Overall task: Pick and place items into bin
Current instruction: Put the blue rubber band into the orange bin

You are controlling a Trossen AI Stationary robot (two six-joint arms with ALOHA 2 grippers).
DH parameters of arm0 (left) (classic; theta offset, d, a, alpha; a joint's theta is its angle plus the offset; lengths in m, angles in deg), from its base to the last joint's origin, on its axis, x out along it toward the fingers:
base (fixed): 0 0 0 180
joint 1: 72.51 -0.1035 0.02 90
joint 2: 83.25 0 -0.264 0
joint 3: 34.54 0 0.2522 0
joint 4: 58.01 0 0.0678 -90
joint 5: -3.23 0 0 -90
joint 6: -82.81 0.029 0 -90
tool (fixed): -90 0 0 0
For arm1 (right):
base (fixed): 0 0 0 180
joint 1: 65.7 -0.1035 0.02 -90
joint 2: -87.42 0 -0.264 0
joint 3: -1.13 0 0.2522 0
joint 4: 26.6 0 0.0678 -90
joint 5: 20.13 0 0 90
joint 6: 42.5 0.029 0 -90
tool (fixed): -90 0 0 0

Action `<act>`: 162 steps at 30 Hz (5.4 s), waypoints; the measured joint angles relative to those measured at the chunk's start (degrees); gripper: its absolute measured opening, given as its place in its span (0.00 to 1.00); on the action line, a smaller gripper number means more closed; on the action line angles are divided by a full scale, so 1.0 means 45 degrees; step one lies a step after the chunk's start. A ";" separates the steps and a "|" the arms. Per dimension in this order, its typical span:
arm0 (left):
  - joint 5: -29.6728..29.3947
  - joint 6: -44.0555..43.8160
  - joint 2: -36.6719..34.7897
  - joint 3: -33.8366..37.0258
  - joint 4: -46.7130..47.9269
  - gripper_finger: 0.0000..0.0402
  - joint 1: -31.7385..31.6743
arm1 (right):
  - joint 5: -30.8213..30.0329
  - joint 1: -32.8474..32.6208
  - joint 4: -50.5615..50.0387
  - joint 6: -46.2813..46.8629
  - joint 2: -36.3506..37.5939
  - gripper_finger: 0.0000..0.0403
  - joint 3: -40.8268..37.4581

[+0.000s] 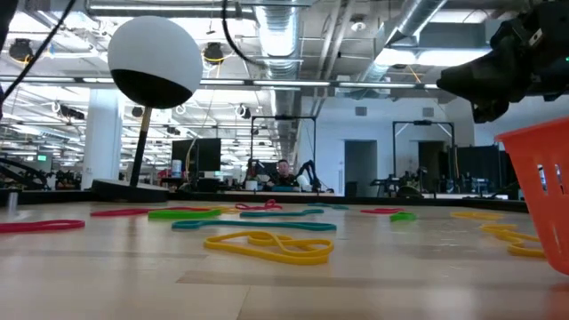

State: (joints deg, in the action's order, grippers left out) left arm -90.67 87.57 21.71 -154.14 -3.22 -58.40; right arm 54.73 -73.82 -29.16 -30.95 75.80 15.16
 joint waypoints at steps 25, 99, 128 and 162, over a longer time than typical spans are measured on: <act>-0.2921 -0.2355 -0.7034 1.0865 -0.3692 0.16 -0.0490 | 0.0049 -0.0023 -0.0274 -0.1863 -0.0131 0.22 0.0214; -0.3172 -0.4014 -1.2495 1.7835 -1.0289 0.16 -0.2579 | -0.1148 0.5850 -0.4450 0.3418 -2.2425 0.25 1.3285; -0.3158 -0.4014 -1.2495 1.7835 -1.0216 0.16 -0.2579 | -0.0522 -0.4020 -1.1300 0.5520 -1.4116 0.00 1.3221; -0.3221 -0.3997 -1.2494 1.7835 -1.0138 0.16 -0.2584 | 0.2050 -0.8186 -0.7888 0.8522 -1.7913 0.00 1.3236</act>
State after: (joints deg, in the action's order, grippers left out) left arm -105.16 69.59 -34.51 -73.88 -48.85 -70.03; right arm 63.95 -110.65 -64.66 7.40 -4.81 74.72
